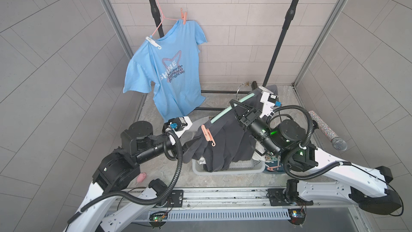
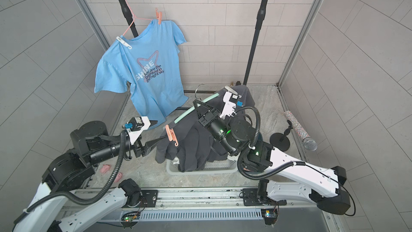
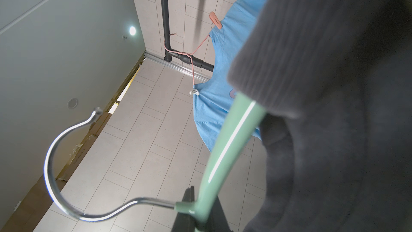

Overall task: Use clothespins to secure the t-shirt on both sides of the hanger
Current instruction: Pick up the hanger from the basket.

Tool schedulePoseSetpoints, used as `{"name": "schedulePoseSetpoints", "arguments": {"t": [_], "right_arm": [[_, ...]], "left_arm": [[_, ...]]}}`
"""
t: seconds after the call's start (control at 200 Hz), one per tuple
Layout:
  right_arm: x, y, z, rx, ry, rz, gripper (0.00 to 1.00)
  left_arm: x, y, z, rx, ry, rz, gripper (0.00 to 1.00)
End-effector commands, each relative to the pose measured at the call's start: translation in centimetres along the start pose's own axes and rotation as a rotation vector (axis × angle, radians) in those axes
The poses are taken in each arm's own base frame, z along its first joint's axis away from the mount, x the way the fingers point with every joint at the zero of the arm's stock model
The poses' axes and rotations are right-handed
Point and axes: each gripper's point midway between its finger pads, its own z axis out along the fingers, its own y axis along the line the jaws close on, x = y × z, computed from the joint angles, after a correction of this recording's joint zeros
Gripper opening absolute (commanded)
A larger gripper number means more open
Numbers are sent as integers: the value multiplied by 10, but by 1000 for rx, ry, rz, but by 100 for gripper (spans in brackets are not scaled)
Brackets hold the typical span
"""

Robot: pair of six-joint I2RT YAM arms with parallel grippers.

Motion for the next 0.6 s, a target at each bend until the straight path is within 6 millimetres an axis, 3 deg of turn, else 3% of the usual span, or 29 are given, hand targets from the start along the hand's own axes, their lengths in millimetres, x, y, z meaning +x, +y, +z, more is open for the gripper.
{"name": "schedulePoseSetpoints", "arguments": {"t": [0.0,0.22,0.31,0.435,0.535,0.595], "right_arm": [[-14,40,-6,-111,-23,40,0],[-9,50,-4,-121,-2,24,0],[-7,51,-4,-119,4,15,0],[-8,51,-4,-117,-1,1,0],[-8,49,-5,-113,0,-28,13],[-7,47,-6,-106,8,-62,26]], "left_arm": [[-2,-5,7,35,-33,-17,65],[-8,-8,15,62,-108,-73,50],[-8,-7,14,54,-113,-81,34],[-12,-9,10,58,-131,-85,0],[-19,-7,2,40,-155,-78,0],[-26,-6,-6,28,-177,-72,0]]}}
